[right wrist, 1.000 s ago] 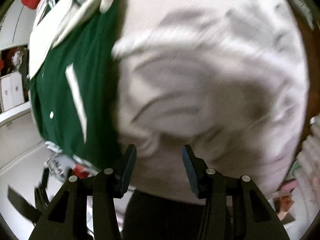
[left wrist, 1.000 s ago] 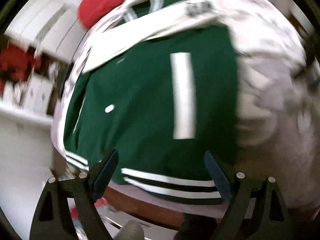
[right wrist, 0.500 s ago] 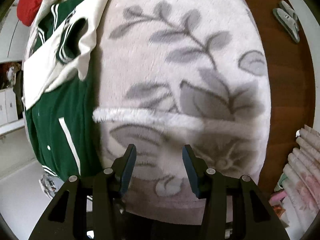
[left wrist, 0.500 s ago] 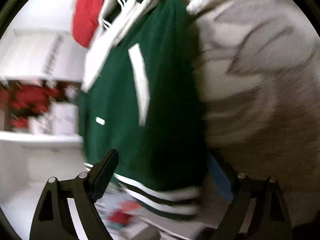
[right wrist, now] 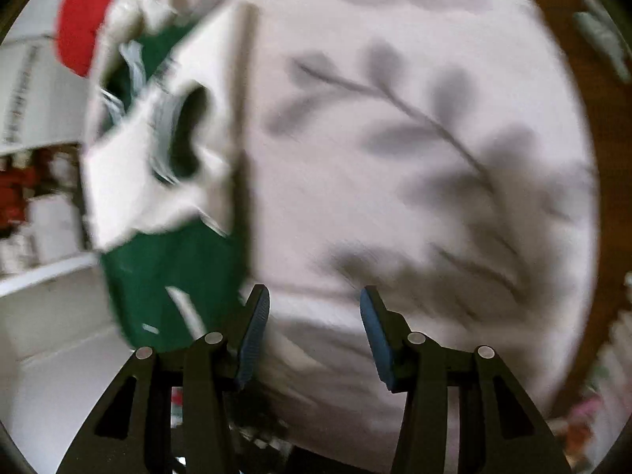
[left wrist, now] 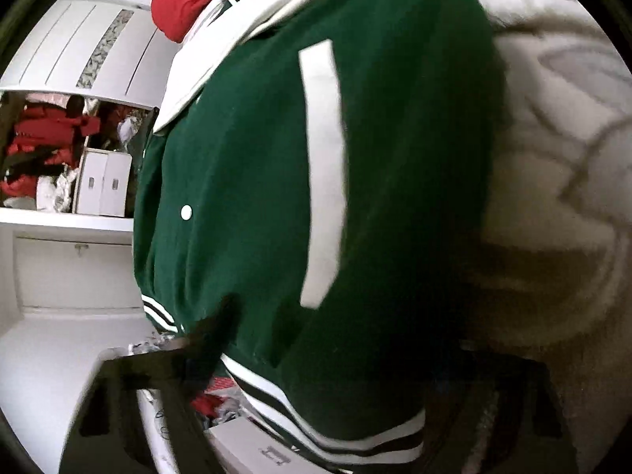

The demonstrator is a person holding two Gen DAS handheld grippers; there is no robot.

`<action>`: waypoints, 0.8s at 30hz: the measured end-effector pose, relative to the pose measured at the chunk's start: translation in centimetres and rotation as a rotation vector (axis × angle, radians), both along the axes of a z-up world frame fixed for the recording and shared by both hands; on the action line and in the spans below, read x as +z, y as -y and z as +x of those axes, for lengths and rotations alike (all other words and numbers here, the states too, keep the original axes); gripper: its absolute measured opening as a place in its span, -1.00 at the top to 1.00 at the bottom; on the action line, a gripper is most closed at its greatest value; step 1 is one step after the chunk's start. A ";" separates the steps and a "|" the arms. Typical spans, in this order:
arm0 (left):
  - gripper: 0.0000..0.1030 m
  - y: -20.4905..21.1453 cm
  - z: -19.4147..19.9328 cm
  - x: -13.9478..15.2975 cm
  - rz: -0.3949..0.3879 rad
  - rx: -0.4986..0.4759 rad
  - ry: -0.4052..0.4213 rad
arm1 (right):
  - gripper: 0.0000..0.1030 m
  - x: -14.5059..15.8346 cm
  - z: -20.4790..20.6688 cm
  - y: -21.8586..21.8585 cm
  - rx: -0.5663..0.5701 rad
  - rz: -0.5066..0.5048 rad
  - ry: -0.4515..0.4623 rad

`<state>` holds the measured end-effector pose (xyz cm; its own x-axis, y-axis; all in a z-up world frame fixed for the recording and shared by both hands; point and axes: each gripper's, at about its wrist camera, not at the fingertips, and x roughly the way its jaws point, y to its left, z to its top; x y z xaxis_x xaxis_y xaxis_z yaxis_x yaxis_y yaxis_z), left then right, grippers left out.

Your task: Fold large clothes

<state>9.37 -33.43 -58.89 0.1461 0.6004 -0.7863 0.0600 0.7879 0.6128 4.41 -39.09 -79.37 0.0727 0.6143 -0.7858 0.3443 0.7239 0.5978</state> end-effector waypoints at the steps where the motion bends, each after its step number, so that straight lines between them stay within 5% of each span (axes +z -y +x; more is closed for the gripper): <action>1: 0.34 -0.3 -0.1 0.1 -0.023 0.008 0.006 | -0.11 -0.3 1.3 -0.2 -0.004 0.060 0.034; 3: 0.63 -0.4 0.0 0.5 -0.054 0.011 0.013 | -0.28 -1.6 4.3 -1.0 -0.006 0.178 0.079; 9: 0.73 -0.7 0.9 2.9 -0.085 0.026 0.038 | -0.47 -5.5 12.6 -3.9 0.004 0.365 0.134; 15: 0.74 -2.5 2.4 4.4 -0.044 0.019 0.083 | -0.60 -8.4 16.3 -7.1 0.032 0.369 0.017; 16: 0.75 -3.2 2.7 4.7 -0.050 0.030 0.089 | -0.37 -8.1 16.4 -7.3 0.018 0.378 0.010; 17: 0.75 -3.7 2.8 5.0 -0.062 0.044 0.095 | 0.21 -7.6 16.4 -7.5 -0.006 0.399 -0.001; 18: 0.76 -4.3 3.0 5.3 -0.081 0.058 0.099 | 0.40 -7.3 16.2 -7.7 -0.023 0.412 -0.012; 20: 0.77 -5.3 3.1 6.4 -0.113 0.080 0.109 | 0.64 -5.0 16.3 -8.3 -0.034 0.378 0.002; 24: 0.80 -7.8 2.8 9.7 -0.204 0.114 0.151 | 0.71 1.6 17.3 -10.5 0.005 0.302 0.058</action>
